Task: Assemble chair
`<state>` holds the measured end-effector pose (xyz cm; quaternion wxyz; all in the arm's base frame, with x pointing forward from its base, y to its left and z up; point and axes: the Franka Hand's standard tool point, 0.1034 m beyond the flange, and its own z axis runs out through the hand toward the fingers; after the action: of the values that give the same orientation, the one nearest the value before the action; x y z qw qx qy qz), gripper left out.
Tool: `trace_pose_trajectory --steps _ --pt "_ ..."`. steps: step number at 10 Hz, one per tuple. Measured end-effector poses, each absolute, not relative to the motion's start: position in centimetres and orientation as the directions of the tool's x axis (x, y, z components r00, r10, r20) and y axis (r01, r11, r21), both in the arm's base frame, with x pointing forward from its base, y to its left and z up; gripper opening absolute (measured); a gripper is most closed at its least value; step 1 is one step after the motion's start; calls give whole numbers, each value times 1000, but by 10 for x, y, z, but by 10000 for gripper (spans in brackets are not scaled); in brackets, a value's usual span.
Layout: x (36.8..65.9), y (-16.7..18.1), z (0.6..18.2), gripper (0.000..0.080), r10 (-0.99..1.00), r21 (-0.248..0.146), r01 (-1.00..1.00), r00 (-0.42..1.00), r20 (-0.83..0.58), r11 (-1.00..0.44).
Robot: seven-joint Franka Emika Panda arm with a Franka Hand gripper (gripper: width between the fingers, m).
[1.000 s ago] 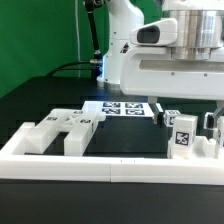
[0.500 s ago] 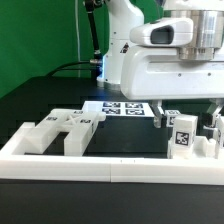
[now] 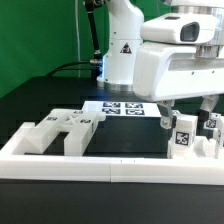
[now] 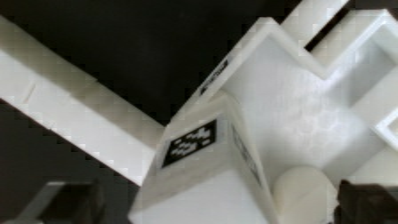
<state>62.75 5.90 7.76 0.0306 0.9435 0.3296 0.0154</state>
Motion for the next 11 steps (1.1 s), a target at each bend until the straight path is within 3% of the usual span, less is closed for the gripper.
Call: trace_pose_trajectory --steps 3,5,6,7,11 --pt "628 57 78 649 688 76 685 726 1 -724" --pt "628 57 78 412 662 76 660 749 4 -747" --pt "628 57 78 412 655 76 653 756 5 -754" --pt "628 57 78 291 603 73 601 797 12 -796" --pt "628 56 78 291 282 48 280 958 41 -959"
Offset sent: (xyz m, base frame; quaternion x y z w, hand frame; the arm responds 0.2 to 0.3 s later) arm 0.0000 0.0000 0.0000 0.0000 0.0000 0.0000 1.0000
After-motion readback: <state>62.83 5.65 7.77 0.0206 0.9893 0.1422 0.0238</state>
